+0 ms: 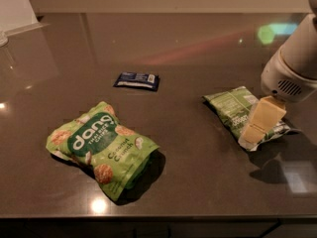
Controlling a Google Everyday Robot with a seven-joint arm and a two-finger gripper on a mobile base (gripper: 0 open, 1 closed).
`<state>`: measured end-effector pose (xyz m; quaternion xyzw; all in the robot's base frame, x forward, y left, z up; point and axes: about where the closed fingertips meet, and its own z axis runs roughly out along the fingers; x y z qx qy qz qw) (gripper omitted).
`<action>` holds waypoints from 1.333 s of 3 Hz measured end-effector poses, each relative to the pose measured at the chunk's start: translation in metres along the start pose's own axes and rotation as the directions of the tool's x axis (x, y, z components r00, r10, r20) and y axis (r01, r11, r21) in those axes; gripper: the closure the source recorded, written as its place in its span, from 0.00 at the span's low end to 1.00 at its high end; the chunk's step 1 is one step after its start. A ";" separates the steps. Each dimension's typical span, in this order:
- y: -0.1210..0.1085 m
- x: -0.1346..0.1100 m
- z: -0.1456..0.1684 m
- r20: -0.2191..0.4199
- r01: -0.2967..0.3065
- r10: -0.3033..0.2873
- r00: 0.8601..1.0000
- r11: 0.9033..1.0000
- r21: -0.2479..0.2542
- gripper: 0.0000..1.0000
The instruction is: Pick green jalapeno chip bag
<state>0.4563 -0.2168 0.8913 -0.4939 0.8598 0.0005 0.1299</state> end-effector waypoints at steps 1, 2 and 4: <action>-0.004 0.011 0.022 -0.013 -0.062 0.061 0.998 0.998 -0.032 0.00; -0.012 0.019 0.038 -0.023 -0.098 0.097 0.995 0.994 -0.046 0.00; -0.032 0.022 0.056 -0.035 -0.117 0.116 0.993 0.992 -0.038 0.00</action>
Offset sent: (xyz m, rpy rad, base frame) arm 0.0197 -0.0297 -0.0595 0.0345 0.0882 -0.1280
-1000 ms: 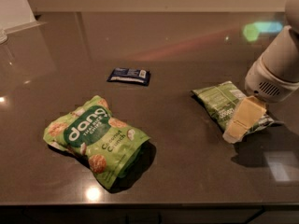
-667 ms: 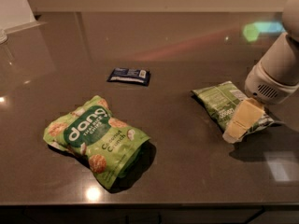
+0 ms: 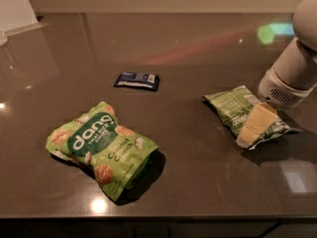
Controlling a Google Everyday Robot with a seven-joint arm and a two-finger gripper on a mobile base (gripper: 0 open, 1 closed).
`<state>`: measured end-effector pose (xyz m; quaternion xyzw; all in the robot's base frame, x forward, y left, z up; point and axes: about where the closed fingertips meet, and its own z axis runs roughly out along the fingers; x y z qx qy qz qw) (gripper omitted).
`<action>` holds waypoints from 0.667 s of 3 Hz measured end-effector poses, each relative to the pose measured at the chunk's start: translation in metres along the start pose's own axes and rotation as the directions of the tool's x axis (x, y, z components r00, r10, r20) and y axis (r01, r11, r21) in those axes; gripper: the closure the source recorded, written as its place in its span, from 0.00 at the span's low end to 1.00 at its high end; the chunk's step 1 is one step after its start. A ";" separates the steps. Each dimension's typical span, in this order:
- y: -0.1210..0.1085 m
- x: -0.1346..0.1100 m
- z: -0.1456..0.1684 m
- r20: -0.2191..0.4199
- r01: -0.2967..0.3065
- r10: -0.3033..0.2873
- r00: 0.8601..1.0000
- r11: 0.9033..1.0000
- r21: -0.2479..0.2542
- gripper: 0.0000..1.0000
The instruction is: Pick green jalapeno chip bag
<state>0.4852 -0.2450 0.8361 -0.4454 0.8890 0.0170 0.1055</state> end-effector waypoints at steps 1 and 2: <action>-0.003 -0.003 0.005 -0.021 -0.003 0.003 1.000 1.000 -0.007 0.18; -0.005 -0.002 0.006 -0.044 -0.027 0.026 0.999 0.999 -0.025 0.42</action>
Offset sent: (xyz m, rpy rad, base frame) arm 0.0080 -0.0027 -0.0080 -0.0178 0.0919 -0.0505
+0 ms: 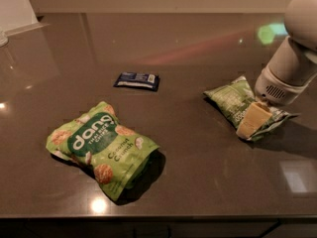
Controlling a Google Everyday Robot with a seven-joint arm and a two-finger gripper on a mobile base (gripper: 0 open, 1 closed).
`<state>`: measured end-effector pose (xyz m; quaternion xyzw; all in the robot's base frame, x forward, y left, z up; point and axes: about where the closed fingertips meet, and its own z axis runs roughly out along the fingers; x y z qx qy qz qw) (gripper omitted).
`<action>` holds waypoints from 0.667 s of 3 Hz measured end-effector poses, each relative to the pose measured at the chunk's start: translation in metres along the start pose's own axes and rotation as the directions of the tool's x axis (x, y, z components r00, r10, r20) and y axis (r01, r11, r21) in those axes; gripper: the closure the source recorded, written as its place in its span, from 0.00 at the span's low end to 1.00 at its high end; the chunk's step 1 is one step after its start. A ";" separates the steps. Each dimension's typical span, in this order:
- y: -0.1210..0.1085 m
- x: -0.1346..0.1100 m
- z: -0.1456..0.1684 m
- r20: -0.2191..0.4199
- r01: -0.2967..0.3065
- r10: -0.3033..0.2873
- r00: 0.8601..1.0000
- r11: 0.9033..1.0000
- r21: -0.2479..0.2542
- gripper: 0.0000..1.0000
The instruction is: Pick green jalapeno chip bag
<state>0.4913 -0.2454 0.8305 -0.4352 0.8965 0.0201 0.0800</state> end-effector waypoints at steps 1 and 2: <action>-0.002 -0.001 -0.005 -0.007 -0.017 0.017 1.000 1.000 -0.009 0.65; -0.003 -0.009 -0.023 0.009 -0.021 0.021 1.000 1.000 -0.007 0.88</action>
Offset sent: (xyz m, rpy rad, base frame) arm 0.0097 0.0069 0.0510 0.0305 -0.0108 -0.0239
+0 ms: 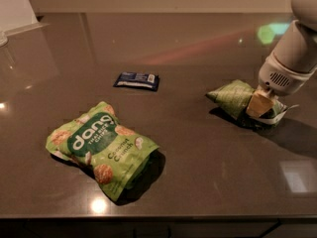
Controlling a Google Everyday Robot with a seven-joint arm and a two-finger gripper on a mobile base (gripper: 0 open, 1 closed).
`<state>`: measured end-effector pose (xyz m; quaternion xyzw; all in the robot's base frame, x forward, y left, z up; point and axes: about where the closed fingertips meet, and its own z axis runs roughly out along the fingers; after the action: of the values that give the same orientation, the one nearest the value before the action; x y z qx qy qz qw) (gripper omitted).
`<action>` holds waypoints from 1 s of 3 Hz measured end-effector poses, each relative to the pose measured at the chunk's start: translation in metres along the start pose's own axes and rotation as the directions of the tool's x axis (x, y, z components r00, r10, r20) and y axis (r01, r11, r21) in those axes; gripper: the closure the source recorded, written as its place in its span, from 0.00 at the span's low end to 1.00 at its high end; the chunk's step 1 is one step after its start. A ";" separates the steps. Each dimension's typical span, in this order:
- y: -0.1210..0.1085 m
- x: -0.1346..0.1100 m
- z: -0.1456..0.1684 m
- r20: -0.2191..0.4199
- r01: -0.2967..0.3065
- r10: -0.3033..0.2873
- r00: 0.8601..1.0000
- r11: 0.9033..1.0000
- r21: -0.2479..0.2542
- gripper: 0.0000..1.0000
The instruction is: Pick green jalapeno chip bag
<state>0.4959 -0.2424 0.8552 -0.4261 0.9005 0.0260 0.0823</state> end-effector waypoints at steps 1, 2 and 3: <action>-0.002 -0.014 -0.036 0.041 0.019 -0.020 0.999 1.000 0.013 1.00; -0.005 -0.023 -0.063 0.077 0.038 -0.040 0.996 0.999 0.022 1.00; -0.017 -0.031 -0.104 0.133 0.049 -0.057 0.989 0.997 0.066 1.00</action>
Offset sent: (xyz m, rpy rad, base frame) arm 0.0126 0.0081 0.0994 0.0659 -0.0908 0.0575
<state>0.5151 -0.2421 0.9632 -0.4445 0.8816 0.0245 0.1571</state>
